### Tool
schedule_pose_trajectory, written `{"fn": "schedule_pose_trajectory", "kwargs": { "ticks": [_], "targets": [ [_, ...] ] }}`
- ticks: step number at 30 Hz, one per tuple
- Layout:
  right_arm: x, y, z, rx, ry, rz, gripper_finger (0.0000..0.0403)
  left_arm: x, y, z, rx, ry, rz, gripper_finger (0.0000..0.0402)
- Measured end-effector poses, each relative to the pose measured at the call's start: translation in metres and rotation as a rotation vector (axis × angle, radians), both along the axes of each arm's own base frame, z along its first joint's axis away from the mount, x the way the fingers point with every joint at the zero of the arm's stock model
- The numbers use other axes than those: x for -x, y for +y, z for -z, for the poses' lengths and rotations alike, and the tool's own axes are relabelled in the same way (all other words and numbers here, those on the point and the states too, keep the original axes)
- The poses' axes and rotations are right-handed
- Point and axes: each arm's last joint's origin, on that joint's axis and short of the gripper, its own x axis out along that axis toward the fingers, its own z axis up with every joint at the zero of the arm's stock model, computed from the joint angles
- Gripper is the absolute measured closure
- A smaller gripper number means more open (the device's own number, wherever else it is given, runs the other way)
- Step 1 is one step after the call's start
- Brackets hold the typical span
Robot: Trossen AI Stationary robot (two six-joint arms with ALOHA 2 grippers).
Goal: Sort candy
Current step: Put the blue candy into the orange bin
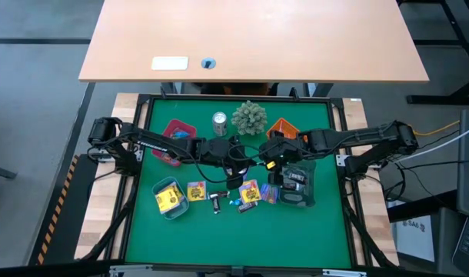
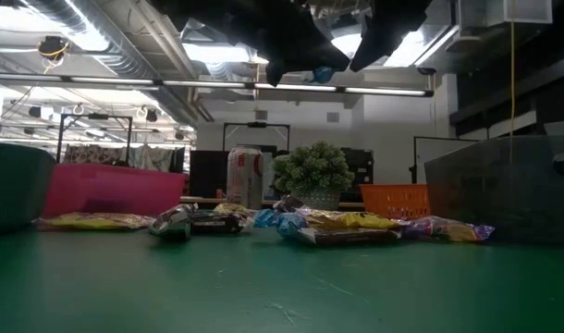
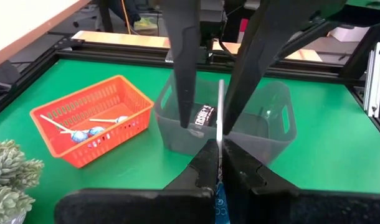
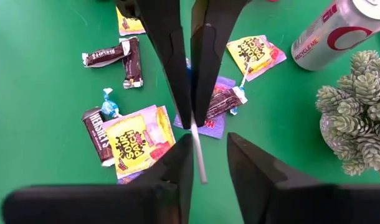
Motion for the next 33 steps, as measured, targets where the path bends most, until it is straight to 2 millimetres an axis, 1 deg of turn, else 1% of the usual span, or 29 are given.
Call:
{"fn": "schedule_pose_trajectory", "kwargs": {
  "ticks": [11, 13, 16, 20, 23, 28, 33],
  "targets": [
    [0.0, 0.0003, 0.0, -0.003, 0.001, -0.006, 0.0395, -0.0001, 0.0005, -0.0003, -0.006, -0.003, -0.015, 0.04],
    [0.0, 0.0002, 0.0, 0.003, 0.002, -0.018, 0.0397, -0.0001, 0.0006, -0.0003, -0.008, -0.003, -0.02, 0.0399],
    [0.0, 0.0006, 0.0, -0.005, 0.002, -0.031, 0.0389, -0.0001, 0.0006, -0.0003, -0.008, -0.003, -0.02, 0.0393],
    [-0.0001, 0.0006, 0.0, -0.007, 0.002, -0.033, 0.0394, -0.0002, 0.0003, -0.0008, -0.008, -0.007, -0.02, 0.0367],
    [0.0, 0.0006, 0.0, -0.006, 0.002, -0.034, 0.0399, -0.0003, 0.0003, -0.0008, -0.008, -0.007, -0.02, 0.0337],
    [0.0005, 0.0006, 0.0004, -0.004, 0.009, -0.036, 0.0395, -0.0002, 0.0006, -0.0009, -0.008, -0.007, -0.022, 0.0284],
    [0.0049, -0.0003, 0.0036, 0.027, 0.066, -0.046, 0.0399, -0.0002, 0.0015, -0.0009, -0.013, -0.006, -0.036, 0.0242]
  ]
}}
